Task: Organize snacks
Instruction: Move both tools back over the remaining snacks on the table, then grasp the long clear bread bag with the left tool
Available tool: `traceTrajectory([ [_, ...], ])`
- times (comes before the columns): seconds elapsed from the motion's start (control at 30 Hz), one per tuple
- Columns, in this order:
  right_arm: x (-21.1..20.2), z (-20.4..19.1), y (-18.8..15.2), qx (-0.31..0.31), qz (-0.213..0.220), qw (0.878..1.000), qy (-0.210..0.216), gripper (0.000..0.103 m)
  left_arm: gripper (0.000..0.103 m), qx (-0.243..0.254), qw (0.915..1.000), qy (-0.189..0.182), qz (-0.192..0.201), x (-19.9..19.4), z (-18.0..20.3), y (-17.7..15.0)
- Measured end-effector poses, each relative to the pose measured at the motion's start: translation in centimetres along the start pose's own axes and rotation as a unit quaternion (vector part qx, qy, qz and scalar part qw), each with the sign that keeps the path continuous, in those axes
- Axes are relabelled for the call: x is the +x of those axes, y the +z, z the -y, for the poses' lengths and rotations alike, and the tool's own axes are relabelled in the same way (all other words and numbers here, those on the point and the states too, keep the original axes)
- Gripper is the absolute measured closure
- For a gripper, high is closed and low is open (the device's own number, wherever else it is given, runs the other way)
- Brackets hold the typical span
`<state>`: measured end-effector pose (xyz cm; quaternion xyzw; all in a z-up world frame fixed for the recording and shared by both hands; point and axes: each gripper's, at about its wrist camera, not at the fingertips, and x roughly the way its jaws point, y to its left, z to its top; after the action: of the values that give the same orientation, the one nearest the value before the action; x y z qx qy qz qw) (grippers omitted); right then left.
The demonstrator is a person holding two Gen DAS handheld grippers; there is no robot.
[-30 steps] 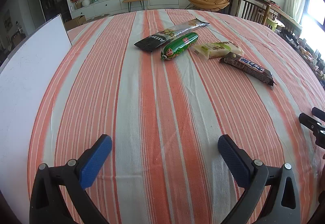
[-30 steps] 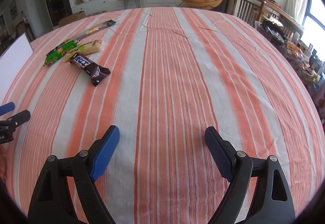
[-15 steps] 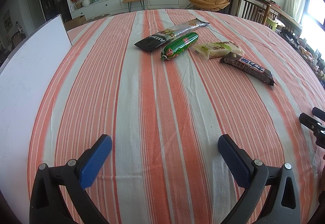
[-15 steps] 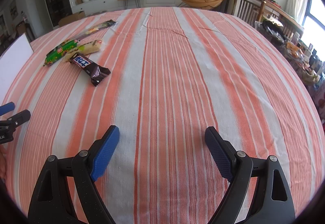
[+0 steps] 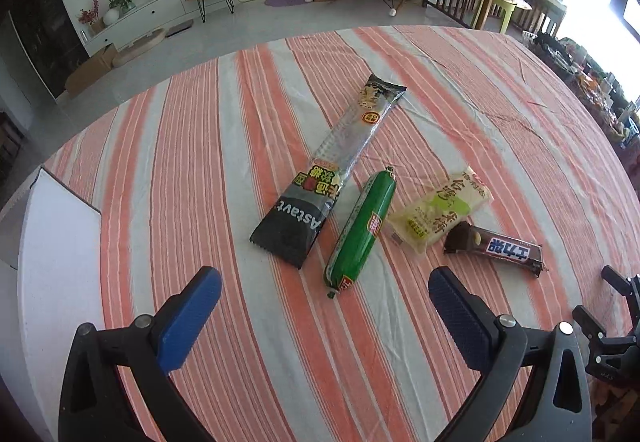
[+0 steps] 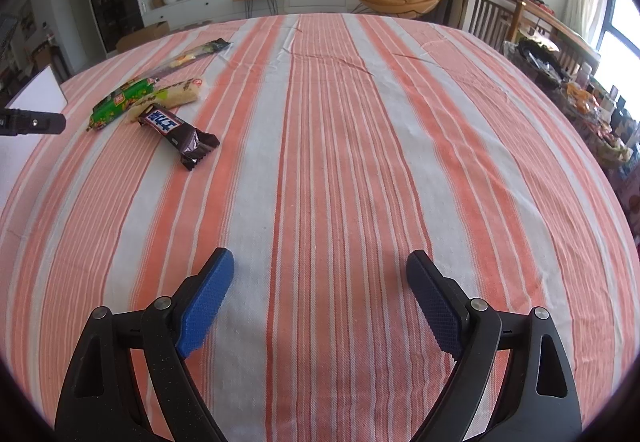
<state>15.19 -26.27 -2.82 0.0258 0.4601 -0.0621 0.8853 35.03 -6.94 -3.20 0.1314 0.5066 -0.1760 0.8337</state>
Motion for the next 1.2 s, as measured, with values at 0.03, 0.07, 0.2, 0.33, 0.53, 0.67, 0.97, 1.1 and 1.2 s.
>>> traceTrajectory([
  [0.03, 0.0, 0.0, 0.0, 0.000, 0.000, 1.000, 0.000, 0.012, 0.001, 0.015, 0.9998, 0.012, -0.006, 1.0, 0.4, 1.4],
  [0.07, 0.0, 0.0, 0.0, 0.000, 0.000, 1.000, 0.000, 0.012, 0.001, 0.031, 0.9991, 0.025, -0.017, 2.3, 0.8, 2.8],
  [0.2, 0.0, 0.0, 0.0, 0.000, 0.000, 1.000, 0.000, 0.012, 0.001, 0.060, 0.9965, 0.037, -0.046, 6.8, 2.4, 6.4],
  [0.33, 0.0, 0.0, 0.0, 0.000, 0.000, 1.000, 0.000, 0.012, 0.001, -0.009, 0.9986, 0.007, -0.051, 9.6, 0.8, 8.1],
  [0.53, 0.0, -0.1, 0.0, 0.000, 0.000, 1.000, 0.000, 0.012, 0.051, -0.085, 0.9961, 0.015, -0.018, 8.8, -3.2, 7.8],
  [0.67, 0.0, -0.1, 0.0, 0.000, 0.000, 1.000, 0.000, 0.012, 0.075, -0.130, 0.9906, 0.039, -0.016, 7.4, -6.1, 5.8],
  [0.97, 0.0, -0.1, 0.0, 0.000, -0.001, 1.000, 0.000, 0.012, 0.076, -0.174, 0.9830, 0.059, -0.007, 0.9, -6.4, -8.6],
  [1.1, 0.0, -0.1, 0.0, 0.000, -0.001, 1.000, 0.000, 0.012, 0.076, -0.171, 0.9838, 0.055, 0.008, -2.6, -3.3, -15.6],
  [1.2, 0.0, -0.1, 0.0, 0.000, -0.001, 1.000, 0.001, 0.011, 0.066, -0.154, 0.9862, 0.053, 0.026, -4.6, -0.9, -19.2],
])
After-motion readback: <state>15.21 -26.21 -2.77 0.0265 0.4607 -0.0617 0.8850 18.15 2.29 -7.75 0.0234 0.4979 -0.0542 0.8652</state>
